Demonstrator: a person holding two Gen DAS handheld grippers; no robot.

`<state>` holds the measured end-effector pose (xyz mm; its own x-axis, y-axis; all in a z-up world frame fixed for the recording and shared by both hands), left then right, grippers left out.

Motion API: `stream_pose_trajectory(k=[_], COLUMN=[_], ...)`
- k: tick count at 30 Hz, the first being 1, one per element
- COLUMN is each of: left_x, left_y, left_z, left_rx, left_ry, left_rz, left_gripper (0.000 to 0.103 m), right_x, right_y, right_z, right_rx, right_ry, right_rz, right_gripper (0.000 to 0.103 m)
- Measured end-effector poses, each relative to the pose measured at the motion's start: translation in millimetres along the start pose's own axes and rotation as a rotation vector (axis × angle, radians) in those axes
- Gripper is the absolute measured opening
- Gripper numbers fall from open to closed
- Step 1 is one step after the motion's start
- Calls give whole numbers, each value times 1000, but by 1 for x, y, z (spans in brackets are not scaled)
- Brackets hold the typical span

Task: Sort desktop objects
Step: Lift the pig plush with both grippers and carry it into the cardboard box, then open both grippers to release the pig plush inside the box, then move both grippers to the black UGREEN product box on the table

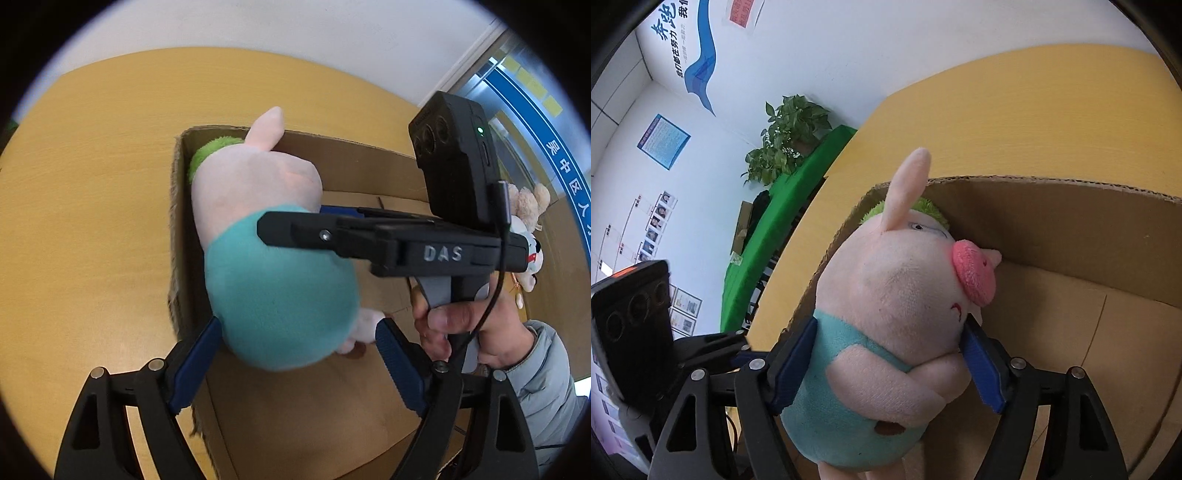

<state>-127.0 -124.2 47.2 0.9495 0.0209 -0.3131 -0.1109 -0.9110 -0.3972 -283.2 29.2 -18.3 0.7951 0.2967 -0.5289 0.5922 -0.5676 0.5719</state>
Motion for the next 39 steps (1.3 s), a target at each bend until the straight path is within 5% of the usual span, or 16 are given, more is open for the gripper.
stream_pose_trajectory(k=[10, 16, 28, 32, 39], left_x=[25, 25, 65, 89, 135], left_y=[-19, -39, -102, -140, -150], left_z=[-40, -75, -117, -108, -125], left_rx=[20, 13, -73, -51, -2], left_ry=[-109, -255, -432, -505, -576], left_rz=[-43, -9, 127, 182, 179], left_gripper=[86, 87, 87, 87, 89], right_x=[3, 1, 48, 86, 153], right_y=[1, 32, 125, 169, 230], right_z=[7, -13, -170, -240, -326], right_rx=[24, 85, 267, 353, 441], right_ry=[2, 28, -146, -237, -302], right_rz=[130, 43, -94, -163, -255], right_gripper=[82, 83, 100, 103, 103])
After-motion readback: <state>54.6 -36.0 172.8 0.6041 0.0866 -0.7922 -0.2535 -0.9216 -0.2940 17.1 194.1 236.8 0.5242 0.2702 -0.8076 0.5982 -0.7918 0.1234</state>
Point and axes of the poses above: each gripper's, at about its wrist camera, not at the fingertips, and z roughly the way its jaws point, y to its left, x to its underside, the point moved 3 cm from there along z, roughly the way its jaws point, and after that the axes turned 8 degrees about -z, right-handed, at the moved point
